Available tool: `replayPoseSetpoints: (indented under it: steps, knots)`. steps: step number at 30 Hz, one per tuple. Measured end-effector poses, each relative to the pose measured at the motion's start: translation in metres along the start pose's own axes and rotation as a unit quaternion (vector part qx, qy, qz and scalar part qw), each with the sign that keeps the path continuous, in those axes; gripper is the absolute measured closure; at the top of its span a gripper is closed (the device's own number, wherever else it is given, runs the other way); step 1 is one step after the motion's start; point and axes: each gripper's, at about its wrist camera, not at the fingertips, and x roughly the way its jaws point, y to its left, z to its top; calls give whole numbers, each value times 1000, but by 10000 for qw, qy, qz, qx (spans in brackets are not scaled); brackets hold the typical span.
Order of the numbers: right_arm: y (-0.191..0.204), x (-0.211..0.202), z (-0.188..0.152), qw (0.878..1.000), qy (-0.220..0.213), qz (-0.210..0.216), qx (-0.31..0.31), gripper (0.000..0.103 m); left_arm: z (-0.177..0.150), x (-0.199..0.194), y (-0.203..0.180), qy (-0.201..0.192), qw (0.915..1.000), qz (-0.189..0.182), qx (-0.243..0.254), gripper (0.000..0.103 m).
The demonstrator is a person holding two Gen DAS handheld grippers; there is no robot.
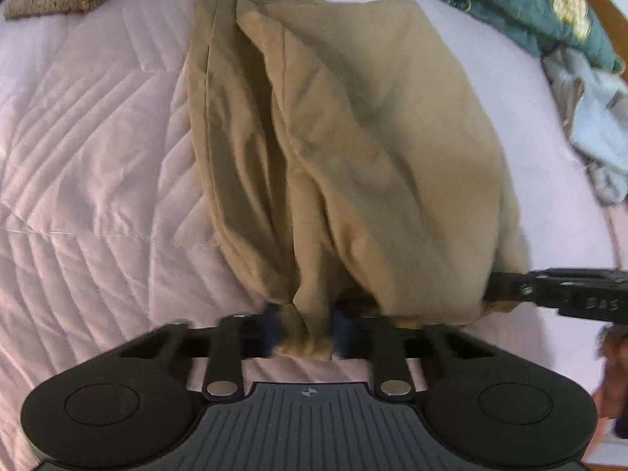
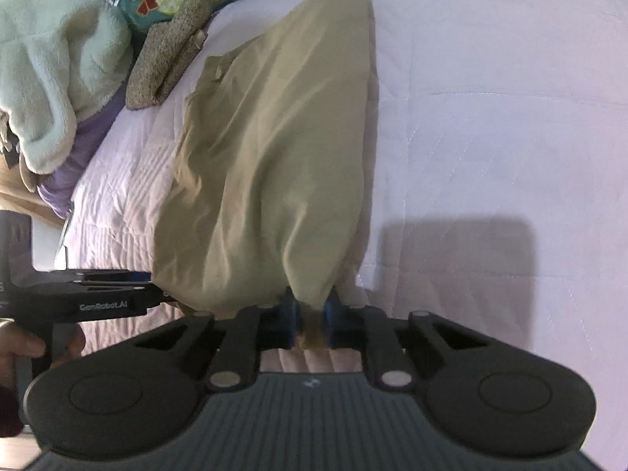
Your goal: Fold clothes
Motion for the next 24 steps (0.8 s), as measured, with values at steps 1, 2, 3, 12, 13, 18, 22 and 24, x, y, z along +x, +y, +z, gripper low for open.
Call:
replayPoseSetpoints:
  steps: [1,2,3,12,13,18,22,24]
  knots:
    - [1,-2,1,10000,-3,14,13,91,0,-3,-2,-40,10000,-4,30,86]
    - [1,-4,2,10000,-17,42,31,91,0,-6,-3,-81,10000,-16,50,86]
    - [2,-7,3,10000,-33,76,41,91,-1,-10,-4,-123,9999,-43,50,86]
    - [11,-33,-5,9998,-4,190,-64,93,-15,-47,-9,-142,9997,-191,-45,86]
    - [11,-36,-8,9998,22,206,-24,93,-18,-52,-12,-111,9997,-211,-52,86]
    - [22,-58,-41,9993,264,261,94,94,-52,-73,-20,166,9993,-303,-108,86]
    - [31,-72,-65,9978,545,234,281,94,-79,-89,-25,459,9981,-331,-260,86]
    - [37,-78,-71,9968,674,224,372,94,-82,-95,-26,562,9972,-323,-385,86]
